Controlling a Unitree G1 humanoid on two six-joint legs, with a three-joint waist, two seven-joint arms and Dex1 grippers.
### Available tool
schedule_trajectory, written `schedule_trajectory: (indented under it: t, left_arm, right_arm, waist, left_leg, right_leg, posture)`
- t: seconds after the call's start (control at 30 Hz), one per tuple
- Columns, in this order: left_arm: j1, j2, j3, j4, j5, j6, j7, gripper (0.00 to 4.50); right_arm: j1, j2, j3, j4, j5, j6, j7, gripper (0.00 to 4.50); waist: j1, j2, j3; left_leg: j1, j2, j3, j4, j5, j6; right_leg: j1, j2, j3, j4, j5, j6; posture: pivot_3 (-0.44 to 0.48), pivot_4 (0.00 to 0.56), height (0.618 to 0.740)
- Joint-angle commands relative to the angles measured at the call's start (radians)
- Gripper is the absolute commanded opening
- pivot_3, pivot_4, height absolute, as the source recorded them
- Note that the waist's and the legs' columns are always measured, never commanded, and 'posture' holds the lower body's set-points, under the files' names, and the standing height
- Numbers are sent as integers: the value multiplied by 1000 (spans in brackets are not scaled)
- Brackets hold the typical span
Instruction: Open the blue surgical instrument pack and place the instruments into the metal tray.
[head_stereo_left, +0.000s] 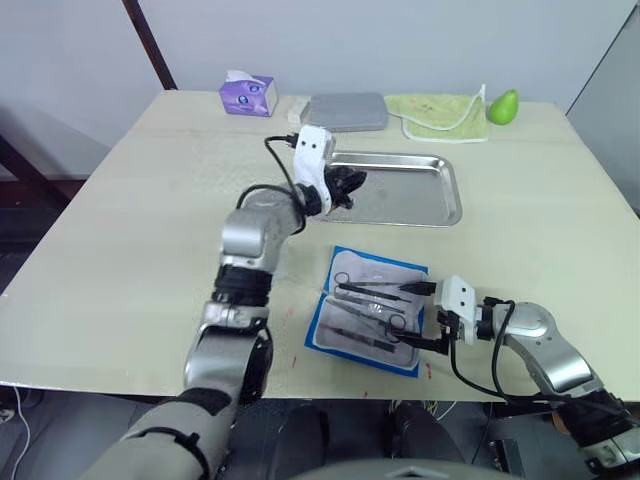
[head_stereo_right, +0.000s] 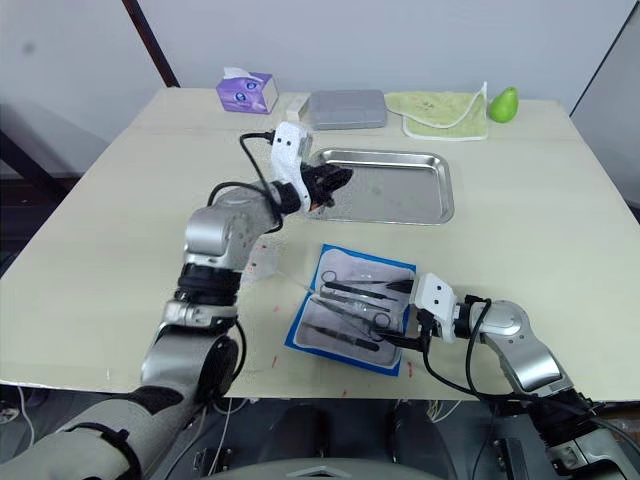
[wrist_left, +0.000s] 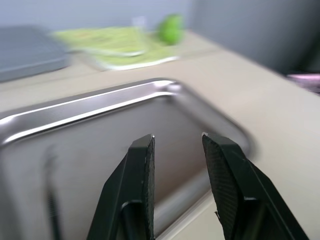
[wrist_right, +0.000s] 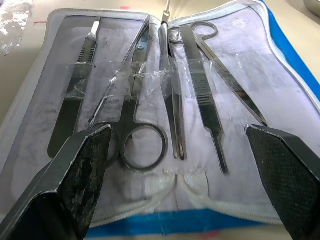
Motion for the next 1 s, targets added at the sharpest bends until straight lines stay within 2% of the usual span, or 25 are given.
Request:
schedule_trajectory:
  t: [0.03, 0.17, 0.33, 0.43, 0.5, 0.53, 0.57, 0.63, 0.83, 1.0]
  left_arm:
    - [86, 98, 2, -133, -107, -74, -246, 1596]
    - [163, 206, 6, -130, -141, -164, -442, 1596]
    - [248, 310, 36, -80, -171, -253, -610, 1596]
    - [284, 384, 72, -36, -204, -279, -716, 2419]
    - [299, 417, 91, -24, -211, -302, -753, 3377]
    - [312, 440, 104, -18, -212, -311, -771, 3432]
    - [325, 462, 116, -8, -210, -320, -789, 3996]
    - [341, 490, 131, 9, -205, -330, -813, 4416]
    - [367, 542, 147, 38, -207, -358, -860, 4416]
    - [340, 567, 126, 54, -200, -368, -879, 4416]
  right_arm:
    - [48, -30, 32, 131, -86, 35, -6, 4500]
    - [57, -30, 23, 133, -79, 21, 0, 4500]
    - [73, -31, 15, 131, -73, 1, 6, 4500]
    - [86, -35, 14, 133, -74, -15, 7, 4500]
    - [95, -38, 11, 134, -74, -26, 10, 4500]
    - [101, -40, 9, 135, -73, -33, 13, 4500]
    - [106, -42, 7, 137, -72, -43, 19, 4500]
    - [112, -45, 6, 140, -70, -55, 28, 4500]
    - [106, -44, 10, 167, -74, -88, 46, 4500]
    - [92, -33, 16, 214, -81, -121, 57, 4500]
  waist:
    - [2, 0, 0]
    - [7, 0, 0]
    - [5, 0, 0]
    - [3, 0, 0]
    - [6, 0, 0]
    - [7, 0, 0]
    - [8, 0, 0]
    - [7, 0, 0]
    - [6, -1, 0]
    - [6, -1, 0]
  left_leg:
    - [1, 0, 0, 0, 0, 0]
    - [5, 0, 1, -1, -3, 4]
    - [10, 0, 1, -5, -3, 5]
    - [10, 0, 1, -5, -3, 5]
    - [10, 0, 1, -5, -3, 5]
    - [10, 0, 1, -5, -3, 5]
    - [10, 0, 1, -5, -3, 5]
    - [10, 0, 1, -5, -3, 5]
    - [10, 1, 1, -5, -3, 5]
    - [11, 1, 1, -5, -3, 5]
  right_leg:
    - [0, 0, 0, 0, 0, 0]
    - [5, -1, -1, -2, 0, 0]
    - [10, -1, -1, -4, -1, -1]
    - [9, -1, 0, -4, -1, -1]
    - [9, -1, -1, -4, -1, -1]
    - [9, -1, -1, -5, -2, -2]
    - [9, -2, -1, -5, -2, -3]
    - [9, -2, -1, -5, -3, -3]
    - [9, -2, -1, -5, -4, -4]
    - [9, -2, -1, -5, -4, -5]
  posture:
    - [0, 150, 736]
    - [0, 150, 736]
    - [0, 150, 736]
    - [0, 150, 736]
    - [0, 150, 736]
    - [0, 150, 736]
    - [0, 150, 736]
    - [0, 150, 736]
    - [0, 150, 736]
    - [0, 150, 736]
